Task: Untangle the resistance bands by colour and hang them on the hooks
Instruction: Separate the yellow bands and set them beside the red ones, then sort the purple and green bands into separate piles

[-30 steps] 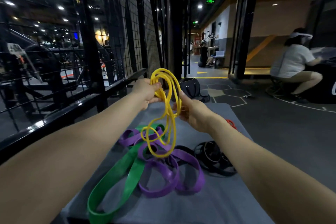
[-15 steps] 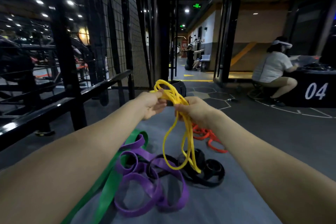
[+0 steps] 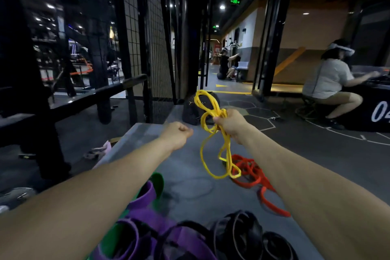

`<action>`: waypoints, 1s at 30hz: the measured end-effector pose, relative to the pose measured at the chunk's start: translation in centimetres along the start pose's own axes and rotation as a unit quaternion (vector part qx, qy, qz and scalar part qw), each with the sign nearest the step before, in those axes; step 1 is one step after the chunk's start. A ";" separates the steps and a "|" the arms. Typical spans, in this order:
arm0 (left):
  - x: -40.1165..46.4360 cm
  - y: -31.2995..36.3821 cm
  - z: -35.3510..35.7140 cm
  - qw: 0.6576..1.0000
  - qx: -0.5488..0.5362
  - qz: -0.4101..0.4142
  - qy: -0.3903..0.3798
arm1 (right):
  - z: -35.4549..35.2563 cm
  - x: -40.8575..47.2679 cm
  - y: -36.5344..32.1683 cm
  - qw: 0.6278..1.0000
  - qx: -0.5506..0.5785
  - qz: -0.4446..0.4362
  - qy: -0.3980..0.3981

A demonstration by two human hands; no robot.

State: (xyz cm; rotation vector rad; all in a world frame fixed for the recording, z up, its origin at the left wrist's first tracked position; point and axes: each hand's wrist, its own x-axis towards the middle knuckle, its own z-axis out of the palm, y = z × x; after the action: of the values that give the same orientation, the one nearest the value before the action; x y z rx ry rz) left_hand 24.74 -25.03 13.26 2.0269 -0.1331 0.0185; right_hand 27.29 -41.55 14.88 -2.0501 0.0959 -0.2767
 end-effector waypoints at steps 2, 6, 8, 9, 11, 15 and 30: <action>2.8 -1.4 0.8 1.000 0.016 0.007 0.004 | 1.4 3.1 1.2 1.000 -0.024 -0.014 0.008; 8.3 -4.6 2.5 0.998 0.061 0.022 0.026 | 4.1 8.6 4.2 0.993 -0.090 -0.064 0.040; 10.6 -6.4 3.2 0.996 0.078 0.019 0.026 | 5.4 10.6 6.0 0.991 -0.079 -0.079 0.069; 11.6 -7.3 3.5 0.996 0.081 0.013 0.023 | 6.1 11.2 7.0 0.991 -0.077 -0.076 0.076; 12.9 -9.1 3.9 0.995 0.099 0.001 0.015 | 7.7 12.0 9.6 0.992 -0.098 -0.044 0.062; 13.6 -11.9 3.8 0.989 0.147 -0.026 0.008 | 10.7 11.6 15.4 0.978 -0.196 0.067 0.015; 4.6 -10.7 -0.9 0.979 0.202 0.010 0.018 | 7.9 2.5 11.1 0.961 -0.261 0.092 0.006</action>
State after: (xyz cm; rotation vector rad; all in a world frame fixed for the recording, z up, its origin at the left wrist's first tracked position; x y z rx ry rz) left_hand 30.47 -19.97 4.43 2.4296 -0.1355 0.1030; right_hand 32.14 -40.54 1.93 -2.5411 0.4020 -0.1550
